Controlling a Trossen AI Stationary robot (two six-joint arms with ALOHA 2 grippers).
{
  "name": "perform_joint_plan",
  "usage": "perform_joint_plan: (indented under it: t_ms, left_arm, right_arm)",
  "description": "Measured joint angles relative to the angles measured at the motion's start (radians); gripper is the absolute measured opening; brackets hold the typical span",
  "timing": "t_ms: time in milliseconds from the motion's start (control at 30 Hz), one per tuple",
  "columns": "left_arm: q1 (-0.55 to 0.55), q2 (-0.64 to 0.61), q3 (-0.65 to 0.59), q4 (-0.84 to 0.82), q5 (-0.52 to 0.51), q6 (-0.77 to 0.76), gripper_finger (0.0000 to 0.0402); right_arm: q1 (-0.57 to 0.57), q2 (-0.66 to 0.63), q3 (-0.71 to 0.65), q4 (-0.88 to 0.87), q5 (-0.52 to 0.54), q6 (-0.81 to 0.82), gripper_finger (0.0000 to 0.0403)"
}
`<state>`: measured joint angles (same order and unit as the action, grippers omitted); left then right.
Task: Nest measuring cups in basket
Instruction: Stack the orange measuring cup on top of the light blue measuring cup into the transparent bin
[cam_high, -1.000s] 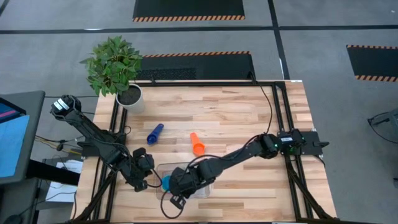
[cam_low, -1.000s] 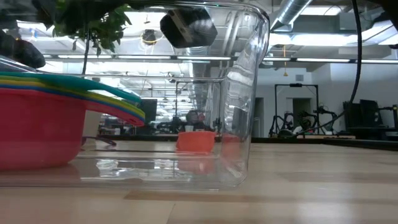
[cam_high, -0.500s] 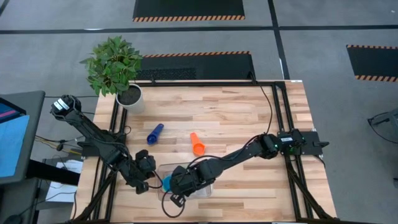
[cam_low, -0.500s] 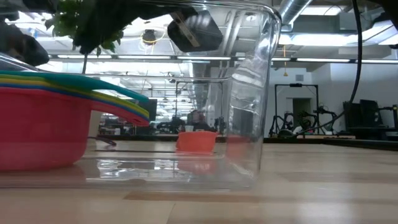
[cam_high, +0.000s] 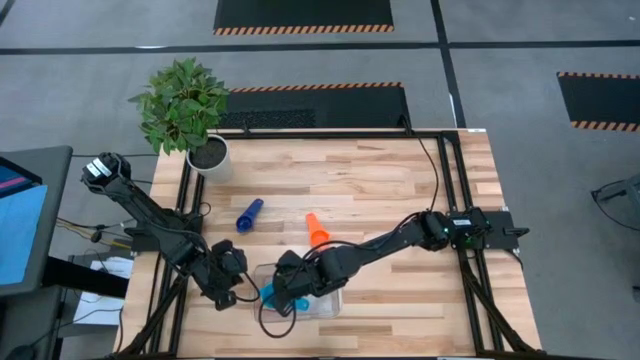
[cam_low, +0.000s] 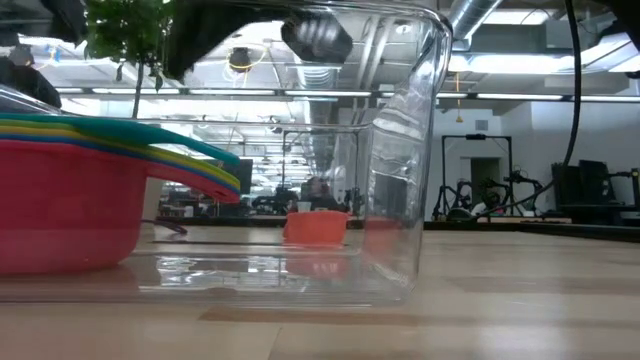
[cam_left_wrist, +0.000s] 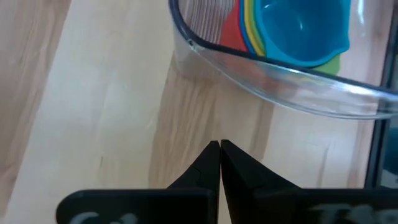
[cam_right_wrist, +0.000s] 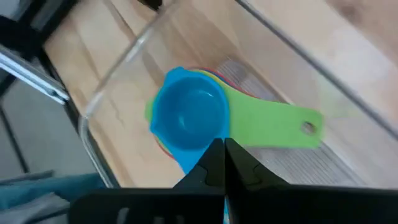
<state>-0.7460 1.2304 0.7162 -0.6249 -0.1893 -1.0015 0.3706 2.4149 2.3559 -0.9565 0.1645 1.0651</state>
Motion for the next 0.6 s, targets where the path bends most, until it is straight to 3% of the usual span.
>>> perform_joint_plan:
  t_ms: [333, 600]
  left_arm:
    - [0.0, 0.0, 0.0, 0.04, 0.025, -0.008, 0.0]
    - [0.0, -0.003, 0.0, -0.04, 0.05, 0.021, 0.0]
  right_arm:
    - [-0.014, 0.027, -0.009, 0.044, 0.044, 0.067, 0.0007]
    - [-0.045, 0.024, -0.004, 0.03, 0.049, -0.035, 0.0006]
